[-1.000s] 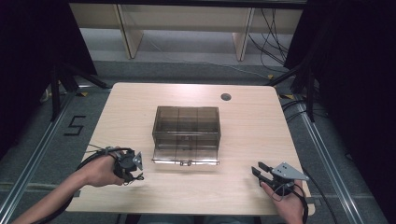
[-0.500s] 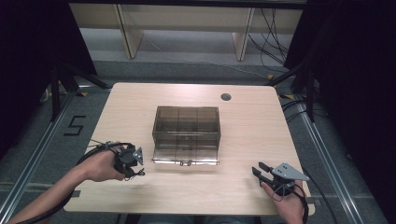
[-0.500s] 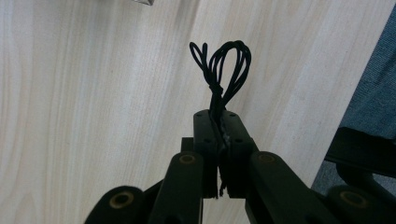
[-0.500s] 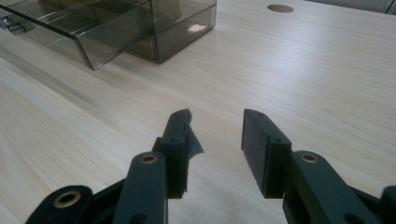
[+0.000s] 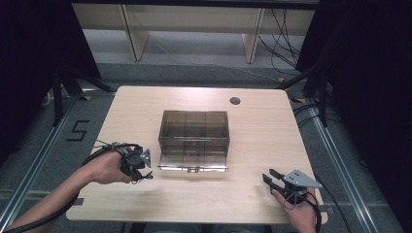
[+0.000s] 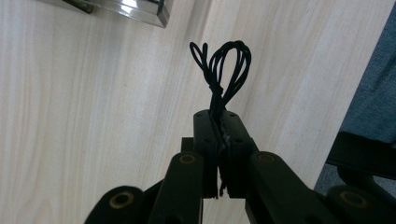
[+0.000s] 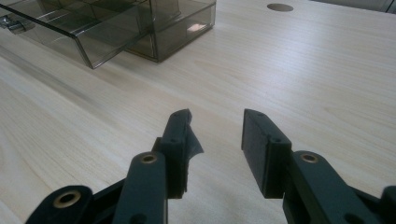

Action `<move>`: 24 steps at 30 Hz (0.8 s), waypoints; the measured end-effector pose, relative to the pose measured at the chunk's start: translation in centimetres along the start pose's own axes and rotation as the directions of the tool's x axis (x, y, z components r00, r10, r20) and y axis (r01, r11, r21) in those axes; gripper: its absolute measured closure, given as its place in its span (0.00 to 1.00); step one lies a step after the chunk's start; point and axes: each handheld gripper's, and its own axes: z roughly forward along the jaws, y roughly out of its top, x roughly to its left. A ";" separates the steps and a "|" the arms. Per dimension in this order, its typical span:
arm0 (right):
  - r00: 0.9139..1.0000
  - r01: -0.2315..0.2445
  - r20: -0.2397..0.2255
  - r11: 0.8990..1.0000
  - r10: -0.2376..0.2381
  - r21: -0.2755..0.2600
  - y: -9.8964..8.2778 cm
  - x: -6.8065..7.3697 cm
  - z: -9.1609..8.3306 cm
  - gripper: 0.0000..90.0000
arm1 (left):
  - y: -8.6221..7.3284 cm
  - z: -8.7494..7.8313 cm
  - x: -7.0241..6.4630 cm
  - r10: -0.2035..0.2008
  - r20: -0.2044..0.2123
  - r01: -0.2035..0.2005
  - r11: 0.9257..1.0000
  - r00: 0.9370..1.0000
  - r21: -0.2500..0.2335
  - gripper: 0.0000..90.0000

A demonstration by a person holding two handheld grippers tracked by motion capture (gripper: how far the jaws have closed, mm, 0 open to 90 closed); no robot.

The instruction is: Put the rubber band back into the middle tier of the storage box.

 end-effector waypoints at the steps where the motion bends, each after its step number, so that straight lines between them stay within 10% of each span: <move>1: 1.000 -0.007 -0.003 1.000 0.007 -0.005 0.0 0.0 0.0 0.70 | 0.1 -0.1 0.2 0.029 -0.013 -0.029 1.000 1.000 -0.002 0.96; 24: 0.999 -0.034 0.000 0.999 0.034 0.001 0.0 0.3 0.0 0.70 | 1.1 -1.9 1.0 0.016 -0.019 -0.017 1.000 1.000 -0.023 0.96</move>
